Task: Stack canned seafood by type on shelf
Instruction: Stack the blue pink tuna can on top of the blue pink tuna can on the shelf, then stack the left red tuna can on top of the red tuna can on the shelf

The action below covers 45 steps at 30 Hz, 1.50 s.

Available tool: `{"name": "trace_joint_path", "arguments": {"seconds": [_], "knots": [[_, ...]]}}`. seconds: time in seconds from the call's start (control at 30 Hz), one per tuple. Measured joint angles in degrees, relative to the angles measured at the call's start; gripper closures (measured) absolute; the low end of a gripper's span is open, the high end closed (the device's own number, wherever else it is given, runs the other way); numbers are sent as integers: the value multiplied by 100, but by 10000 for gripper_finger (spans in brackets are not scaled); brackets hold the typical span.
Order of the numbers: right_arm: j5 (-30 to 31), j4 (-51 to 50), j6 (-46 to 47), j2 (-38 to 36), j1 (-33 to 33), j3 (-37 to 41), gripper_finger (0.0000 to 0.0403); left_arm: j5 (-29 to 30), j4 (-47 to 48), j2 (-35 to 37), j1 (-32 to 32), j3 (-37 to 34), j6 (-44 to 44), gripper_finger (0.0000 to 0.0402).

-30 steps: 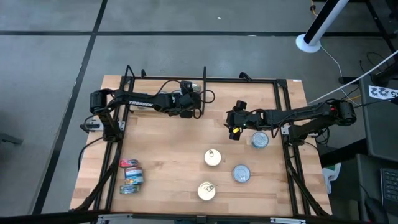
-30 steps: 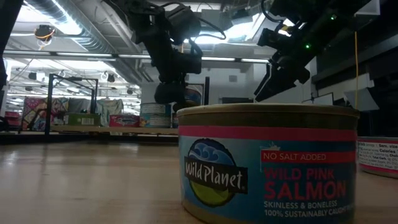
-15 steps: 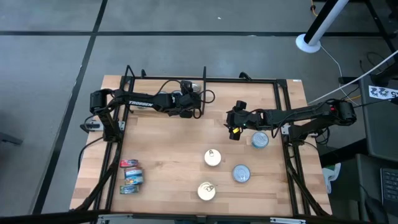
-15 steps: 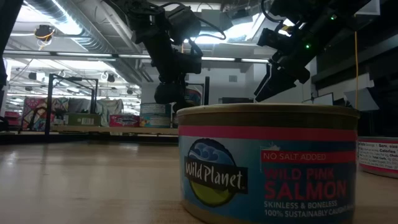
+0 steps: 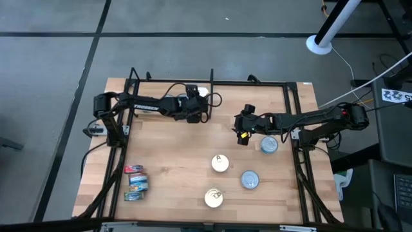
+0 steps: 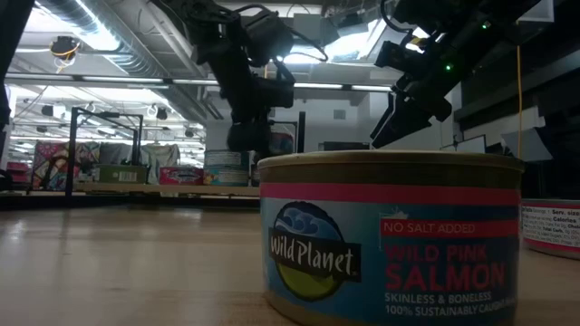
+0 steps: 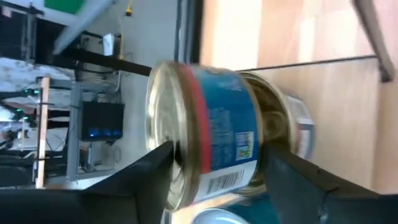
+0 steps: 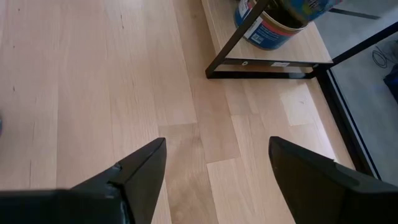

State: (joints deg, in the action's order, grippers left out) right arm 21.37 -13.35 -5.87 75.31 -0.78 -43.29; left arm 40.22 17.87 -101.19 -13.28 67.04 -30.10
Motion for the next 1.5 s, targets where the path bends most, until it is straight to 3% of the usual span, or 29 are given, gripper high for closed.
{"name": "trace_joint_path", "arguments": {"seconds": [0.2, 0.67, 1.17, 1.5], "knots": [[0, -1, 0, 0, 0, 0, 121, 26, -17, -8, 2, -4, -142, 123], [0, -5, 2, 0, 0, 0, 121, 80, 4, 36, 245, 53, -389, 127], [-2, -17, 4, 0, 0, -2, 121, 278, 161, 211, 744, 53, 183, 128], [-4, -28, 4, 0, 0, -4, 121, 374, 295, 792, 1395, 53, 1188, 128]]}}
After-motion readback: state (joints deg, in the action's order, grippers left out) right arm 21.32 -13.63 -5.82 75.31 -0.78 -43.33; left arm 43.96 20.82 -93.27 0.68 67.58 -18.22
